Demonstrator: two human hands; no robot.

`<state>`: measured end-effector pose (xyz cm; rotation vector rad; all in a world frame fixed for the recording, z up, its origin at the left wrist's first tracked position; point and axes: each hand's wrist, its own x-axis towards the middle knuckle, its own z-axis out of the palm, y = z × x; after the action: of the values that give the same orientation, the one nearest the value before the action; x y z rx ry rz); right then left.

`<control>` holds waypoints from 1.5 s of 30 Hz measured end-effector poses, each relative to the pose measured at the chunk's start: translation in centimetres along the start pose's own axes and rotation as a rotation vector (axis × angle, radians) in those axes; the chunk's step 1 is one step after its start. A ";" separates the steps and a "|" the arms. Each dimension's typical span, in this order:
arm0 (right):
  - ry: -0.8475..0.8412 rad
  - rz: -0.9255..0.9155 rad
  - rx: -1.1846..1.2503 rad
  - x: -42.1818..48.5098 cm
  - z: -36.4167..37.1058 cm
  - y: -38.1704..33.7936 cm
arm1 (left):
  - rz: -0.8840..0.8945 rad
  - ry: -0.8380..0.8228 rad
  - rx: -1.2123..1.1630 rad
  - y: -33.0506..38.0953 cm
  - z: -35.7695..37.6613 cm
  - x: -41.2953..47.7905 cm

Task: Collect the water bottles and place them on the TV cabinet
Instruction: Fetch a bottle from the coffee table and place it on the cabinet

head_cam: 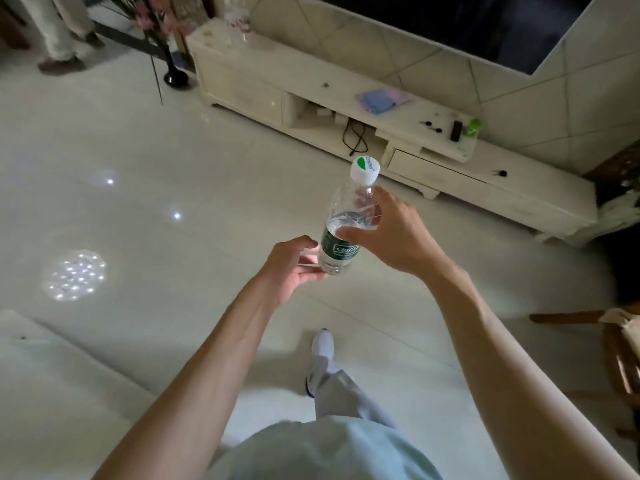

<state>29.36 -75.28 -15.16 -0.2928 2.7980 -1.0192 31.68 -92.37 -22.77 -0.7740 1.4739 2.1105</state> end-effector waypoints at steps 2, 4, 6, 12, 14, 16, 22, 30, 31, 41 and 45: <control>-0.031 -0.027 0.007 5.0 -0.8 0.2 | 0.025 0.053 -0.016 3.0 0.6 3.0; -0.044 -0.053 0.015 8.0 -0.9 0.3 | 0.033 0.086 -0.018 4.8 0.6 4.8; -0.067 -0.088 0.031 10.3 -0.8 0.2 | 0.030 0.110 -0.001 6.1 0.3 6.1; -0.172 -0.197 0.050 20.1 -1.3 -1.7 | 0.083 0.220 -0.089 12.1 -0.9 10.4; -0.195 -0.234 0.024 22.6 -0.9 -2.3 | 0.088 0.243 -0.126 13.5 -1.6 11.7; -0.220 -0.246 0.017 25.1 -0.4 -2.9 | 0.080 0.275 -0.157 15.0 -2.5 13.1; -0.254 -0.250 0.016 32.9 2.1 -5.5 | 0.059 0.312 -0.217 19.9 -6.4 18.7; -0.233 -0.206 -0.003 45.6 6.2 -11.4 | 0.051 0.255 -0.210 29.6 -13.8 27.3; -0.229 -0.189 0.004 47.0 6.7 -12.3 | 0.047 0.248 -0.199 31.0 -14.9 28.1; -0.185 -0.116 0.057 58.7 10.1 -18.2 | 0.020 0.198 -0.132 41.9 -21.7 35.3; -0.170 -0.095 0.059 63.5 10.3 -18.1 | 0.010 0.181 -0.117 45.4 -22.0 39.0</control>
<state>-27.75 -110.00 -15.92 -0.4857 2.6196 -1.0415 -22.32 -126.29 -23.47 -1.0274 1.4558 2.1995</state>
